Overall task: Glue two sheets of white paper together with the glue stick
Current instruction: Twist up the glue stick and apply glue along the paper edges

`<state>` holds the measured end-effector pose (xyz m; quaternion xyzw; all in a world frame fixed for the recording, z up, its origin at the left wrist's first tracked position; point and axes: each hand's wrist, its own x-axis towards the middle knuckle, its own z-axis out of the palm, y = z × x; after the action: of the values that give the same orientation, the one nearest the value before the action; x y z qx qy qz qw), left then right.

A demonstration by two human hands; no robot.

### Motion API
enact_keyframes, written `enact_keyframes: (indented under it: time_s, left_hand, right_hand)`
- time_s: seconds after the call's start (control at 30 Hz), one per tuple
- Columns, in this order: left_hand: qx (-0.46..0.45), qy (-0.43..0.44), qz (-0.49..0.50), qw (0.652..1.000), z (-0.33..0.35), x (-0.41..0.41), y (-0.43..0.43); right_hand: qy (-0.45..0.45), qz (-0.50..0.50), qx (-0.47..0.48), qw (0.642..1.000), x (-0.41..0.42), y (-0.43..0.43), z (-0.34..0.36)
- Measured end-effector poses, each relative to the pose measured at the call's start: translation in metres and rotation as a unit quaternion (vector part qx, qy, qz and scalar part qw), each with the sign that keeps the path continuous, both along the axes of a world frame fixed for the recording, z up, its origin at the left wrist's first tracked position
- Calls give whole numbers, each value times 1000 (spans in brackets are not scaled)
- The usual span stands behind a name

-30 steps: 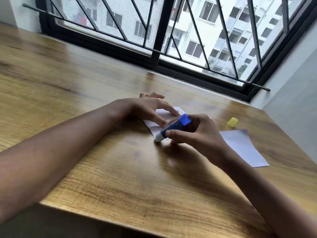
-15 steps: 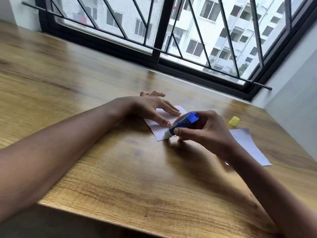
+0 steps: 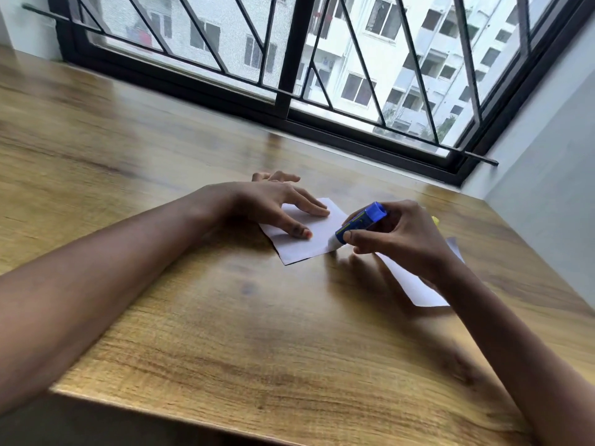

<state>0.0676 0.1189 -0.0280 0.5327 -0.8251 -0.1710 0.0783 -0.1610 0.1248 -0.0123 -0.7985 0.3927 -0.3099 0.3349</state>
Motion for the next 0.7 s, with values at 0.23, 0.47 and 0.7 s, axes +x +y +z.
enact_keyframes:
  time_s: [0.23,0.47,0.7]
  left_hand:
    - [-4,4,2,1000,-2,1,-1]
    - [-5,-1,5,1000,-2,0,-2]
    - [-4,-1,1,1000,-2,1,-3]
  right_hand:
    - [21,-26,-26,999,-8,-8,3]
    - [43,-56,-39,997,-17,-15,5]
    - [62,-90,-63,992,-23,-17,8]
